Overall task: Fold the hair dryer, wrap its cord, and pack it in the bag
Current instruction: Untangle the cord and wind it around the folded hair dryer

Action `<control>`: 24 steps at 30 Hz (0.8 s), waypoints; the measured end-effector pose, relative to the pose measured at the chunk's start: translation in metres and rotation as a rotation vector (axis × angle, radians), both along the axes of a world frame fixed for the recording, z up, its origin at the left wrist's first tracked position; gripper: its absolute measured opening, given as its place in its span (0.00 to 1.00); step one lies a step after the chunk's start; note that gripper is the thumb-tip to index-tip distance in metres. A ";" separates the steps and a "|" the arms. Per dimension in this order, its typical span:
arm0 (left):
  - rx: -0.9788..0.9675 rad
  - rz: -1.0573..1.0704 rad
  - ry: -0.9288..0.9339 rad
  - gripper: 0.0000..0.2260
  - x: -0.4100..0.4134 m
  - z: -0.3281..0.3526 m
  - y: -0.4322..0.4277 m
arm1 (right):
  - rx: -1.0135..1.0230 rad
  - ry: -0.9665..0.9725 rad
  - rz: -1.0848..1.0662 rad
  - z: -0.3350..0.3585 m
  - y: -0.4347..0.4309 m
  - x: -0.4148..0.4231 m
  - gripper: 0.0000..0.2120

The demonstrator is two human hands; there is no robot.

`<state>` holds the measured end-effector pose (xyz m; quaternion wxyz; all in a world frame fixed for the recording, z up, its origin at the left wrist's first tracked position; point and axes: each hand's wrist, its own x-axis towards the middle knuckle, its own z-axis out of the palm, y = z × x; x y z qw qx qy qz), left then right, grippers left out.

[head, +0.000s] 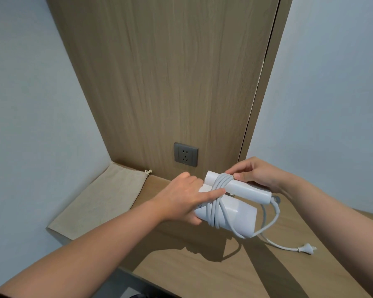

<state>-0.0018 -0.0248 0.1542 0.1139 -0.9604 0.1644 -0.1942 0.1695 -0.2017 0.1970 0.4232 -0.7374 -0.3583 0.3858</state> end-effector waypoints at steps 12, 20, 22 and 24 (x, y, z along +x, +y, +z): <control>-0.019 -0.030 0.056 0.44 -0.007 -0.002 0.011 | -0.046 -0.073 0.049 0.004 0.014 -0.003 0.10; -0.326 0.062 0.167 0.43 -0.005 -0.002 0.015 | 0.074 0.190 -0.034 -0.011 0.004 0.017 0.10; -0.441 0.142 0.216 0.43 -0.007 -0.001 0.015 | 0.151 0.311 -0.098 -0.017 -0.001 0.022 0.07; -0.573 0.232 0.260 0.44 -0.009 -0.001 0.013 | 0.167 0.342 -0.139 -0.023 -0.006 0.023 0.07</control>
